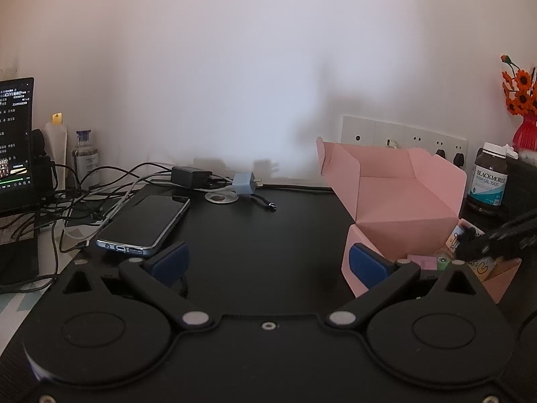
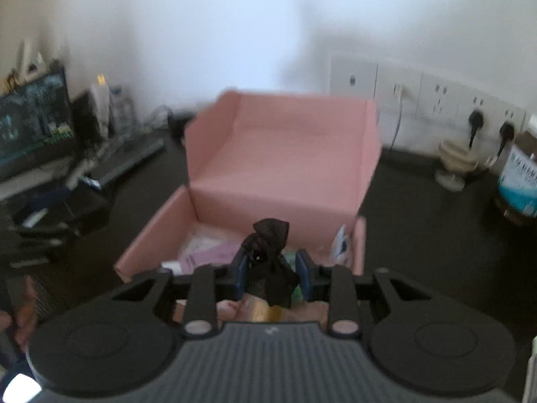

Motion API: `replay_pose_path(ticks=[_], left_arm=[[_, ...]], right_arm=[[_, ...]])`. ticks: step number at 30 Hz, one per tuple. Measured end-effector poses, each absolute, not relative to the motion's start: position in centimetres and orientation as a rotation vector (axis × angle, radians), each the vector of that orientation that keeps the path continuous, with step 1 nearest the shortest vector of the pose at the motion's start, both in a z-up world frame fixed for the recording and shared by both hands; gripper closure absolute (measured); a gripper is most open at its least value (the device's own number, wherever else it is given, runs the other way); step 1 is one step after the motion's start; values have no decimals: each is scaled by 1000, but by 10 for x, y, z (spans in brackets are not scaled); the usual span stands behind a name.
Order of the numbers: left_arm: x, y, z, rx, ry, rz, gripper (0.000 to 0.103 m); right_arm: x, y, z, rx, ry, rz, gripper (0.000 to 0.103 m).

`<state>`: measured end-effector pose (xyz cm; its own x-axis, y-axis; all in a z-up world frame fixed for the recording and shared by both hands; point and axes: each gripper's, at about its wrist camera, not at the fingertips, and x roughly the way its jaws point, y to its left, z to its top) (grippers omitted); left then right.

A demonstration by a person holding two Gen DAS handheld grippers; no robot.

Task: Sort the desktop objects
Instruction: 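Lower the black bow into the pink box and open the right tool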

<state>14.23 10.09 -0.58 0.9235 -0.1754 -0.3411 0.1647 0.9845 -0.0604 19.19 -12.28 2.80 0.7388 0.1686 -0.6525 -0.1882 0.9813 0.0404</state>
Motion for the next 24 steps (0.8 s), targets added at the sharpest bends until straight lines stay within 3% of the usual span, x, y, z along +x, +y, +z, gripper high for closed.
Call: replay_pose_path(ticks=[18,24], left_arm=[[144,102,-7,-36,366,-181,0],[144,102,-7,-37,369,-184,0]], right_arm=[[205,-113,3,-104,774,186,73],[205,-114,1,-104,763,188,68]])
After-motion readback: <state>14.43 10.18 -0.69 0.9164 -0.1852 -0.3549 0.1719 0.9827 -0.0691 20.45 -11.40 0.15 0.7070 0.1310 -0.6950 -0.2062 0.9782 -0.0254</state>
